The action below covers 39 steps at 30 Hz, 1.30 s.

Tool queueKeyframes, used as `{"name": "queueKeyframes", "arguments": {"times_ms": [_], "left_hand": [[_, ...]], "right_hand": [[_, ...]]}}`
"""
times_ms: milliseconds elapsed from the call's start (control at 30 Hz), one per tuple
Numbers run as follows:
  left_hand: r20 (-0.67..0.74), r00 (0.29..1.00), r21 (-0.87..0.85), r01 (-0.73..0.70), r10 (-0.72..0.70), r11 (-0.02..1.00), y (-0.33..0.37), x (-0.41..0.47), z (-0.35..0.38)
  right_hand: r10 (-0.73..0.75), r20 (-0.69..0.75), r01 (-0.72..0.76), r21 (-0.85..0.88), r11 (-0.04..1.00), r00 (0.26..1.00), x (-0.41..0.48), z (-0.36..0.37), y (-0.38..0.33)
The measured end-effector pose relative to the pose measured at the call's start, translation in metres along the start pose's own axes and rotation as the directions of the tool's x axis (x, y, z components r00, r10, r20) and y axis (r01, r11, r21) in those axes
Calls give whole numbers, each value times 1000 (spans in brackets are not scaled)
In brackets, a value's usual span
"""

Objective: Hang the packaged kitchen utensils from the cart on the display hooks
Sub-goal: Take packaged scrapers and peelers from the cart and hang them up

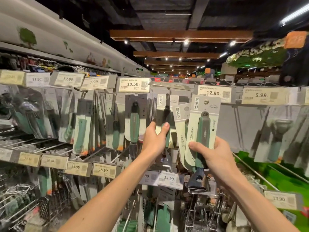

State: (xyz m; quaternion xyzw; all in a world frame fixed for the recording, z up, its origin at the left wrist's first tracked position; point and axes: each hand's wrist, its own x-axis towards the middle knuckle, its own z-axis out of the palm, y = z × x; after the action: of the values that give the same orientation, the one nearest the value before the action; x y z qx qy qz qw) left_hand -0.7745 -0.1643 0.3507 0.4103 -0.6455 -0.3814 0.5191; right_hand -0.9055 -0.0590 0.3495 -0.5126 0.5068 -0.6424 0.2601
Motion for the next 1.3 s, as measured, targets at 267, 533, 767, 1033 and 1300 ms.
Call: {"name": "queueKeyframes", "arguments": {"times_ms": [267,533,767,1033,1300], "left_hand": [[21,995,60,96,-98,994,-5,5,7],[44,996,218,-87,79,972,-18,-40,-8],[182,972,-91,-137,152,986,-16,-67,-13],[199,966,-327,-94,165,940,-19,-77,-15],[114,987,-452,-50,113,891,-15,-72,-12]], "right_hand": [[6,-10,-6,14,1000,1000,4,-1,3],[-2,-8,2,44,999,1000,1,-1,7],[-19,4,18,80,997,1000,-1,14,11],[-1,48,-8,194,981,999,-7,21,10],[56,44,-68,336,939,997,-4,9,7]]}}
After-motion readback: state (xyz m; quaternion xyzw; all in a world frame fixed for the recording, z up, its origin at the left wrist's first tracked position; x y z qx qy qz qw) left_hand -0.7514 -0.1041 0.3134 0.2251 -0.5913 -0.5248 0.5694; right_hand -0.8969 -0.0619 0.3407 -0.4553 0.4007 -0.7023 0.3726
